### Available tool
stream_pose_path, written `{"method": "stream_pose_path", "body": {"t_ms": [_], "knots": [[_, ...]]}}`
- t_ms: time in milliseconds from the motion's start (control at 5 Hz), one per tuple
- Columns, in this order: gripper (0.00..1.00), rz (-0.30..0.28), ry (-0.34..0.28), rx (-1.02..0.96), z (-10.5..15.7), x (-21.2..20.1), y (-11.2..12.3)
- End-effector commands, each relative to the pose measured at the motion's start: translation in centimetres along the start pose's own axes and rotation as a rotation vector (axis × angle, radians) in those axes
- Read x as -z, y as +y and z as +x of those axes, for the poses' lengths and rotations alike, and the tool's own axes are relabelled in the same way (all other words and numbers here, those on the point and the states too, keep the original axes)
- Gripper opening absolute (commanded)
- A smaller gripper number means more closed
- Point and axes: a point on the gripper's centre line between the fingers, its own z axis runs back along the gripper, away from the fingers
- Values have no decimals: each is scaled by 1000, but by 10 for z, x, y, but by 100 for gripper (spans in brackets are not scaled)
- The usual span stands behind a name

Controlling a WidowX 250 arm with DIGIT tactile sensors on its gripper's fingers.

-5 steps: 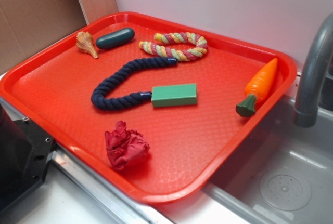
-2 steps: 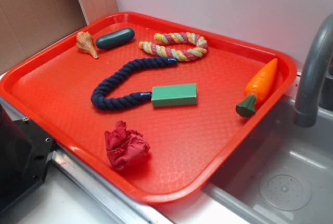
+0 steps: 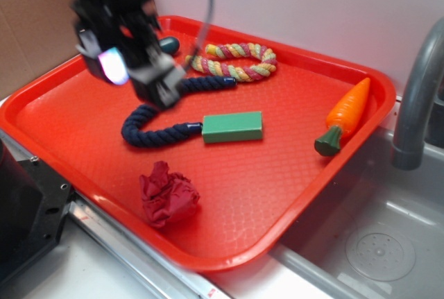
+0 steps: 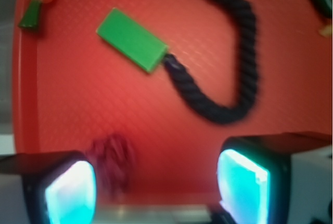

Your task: Grab the red paper.

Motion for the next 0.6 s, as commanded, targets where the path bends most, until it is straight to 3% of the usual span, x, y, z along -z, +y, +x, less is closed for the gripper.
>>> {"method": "stream_pose_path", "body": {"t_ms": [0, 400], "knots": [[100, -72, 57, 143, -16, 48, -16], [100, -87, 134, 218, -45, 51, -31]]}}
